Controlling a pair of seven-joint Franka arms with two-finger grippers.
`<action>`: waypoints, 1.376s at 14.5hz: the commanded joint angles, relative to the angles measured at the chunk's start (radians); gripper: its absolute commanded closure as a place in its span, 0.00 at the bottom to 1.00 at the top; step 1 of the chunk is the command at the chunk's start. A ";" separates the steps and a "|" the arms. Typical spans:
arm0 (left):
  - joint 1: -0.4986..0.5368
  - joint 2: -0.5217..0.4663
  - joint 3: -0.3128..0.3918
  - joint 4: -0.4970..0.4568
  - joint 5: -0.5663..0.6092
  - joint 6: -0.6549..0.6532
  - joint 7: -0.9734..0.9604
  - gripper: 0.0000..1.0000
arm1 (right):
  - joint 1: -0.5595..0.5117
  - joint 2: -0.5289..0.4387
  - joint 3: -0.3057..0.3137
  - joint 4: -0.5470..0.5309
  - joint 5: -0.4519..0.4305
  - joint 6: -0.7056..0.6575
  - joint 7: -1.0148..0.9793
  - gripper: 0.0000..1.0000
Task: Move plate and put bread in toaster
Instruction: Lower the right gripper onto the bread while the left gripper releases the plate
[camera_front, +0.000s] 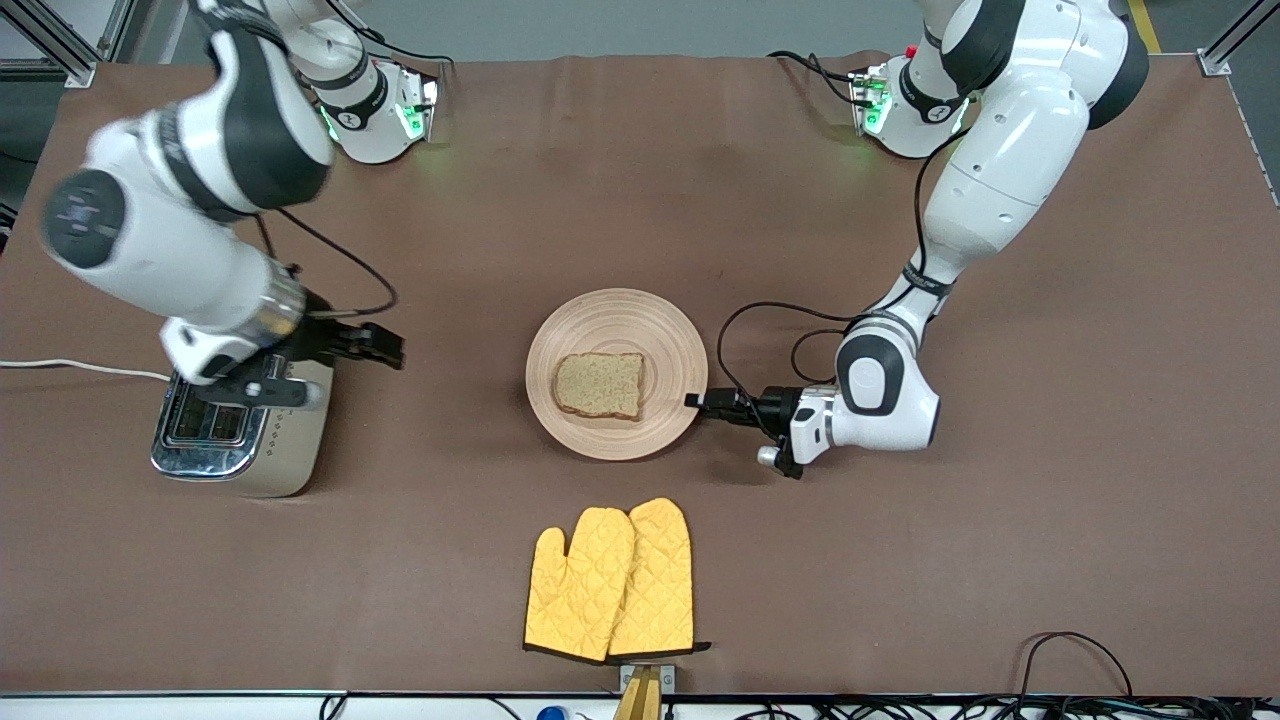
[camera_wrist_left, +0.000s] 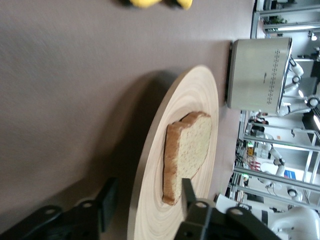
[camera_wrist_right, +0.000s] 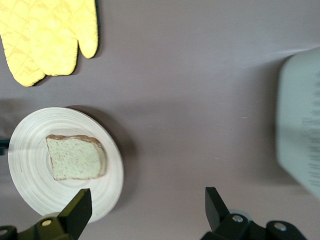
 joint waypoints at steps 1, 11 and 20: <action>0.066 -0.106 0.001 -0.030 0.126 -0.002 -0.127 0.00 | 0.123 0.056 -0.009 -0.047 0.012 0.128 0.148 0.00; 0.236 -0.313 -0.006 -0.001 0.788 -0.057 -0.516 0.00 | 0.301 0.296 -0.015 -0.047 -0.071 0.352 0.248 0.32; 0.236 -0.536 -0.011 0.045 1.117 -0.378 -0.718 0.00 | 0.327 0.382 -0.016 -0.049 -0.093 0.441 0.287 0.33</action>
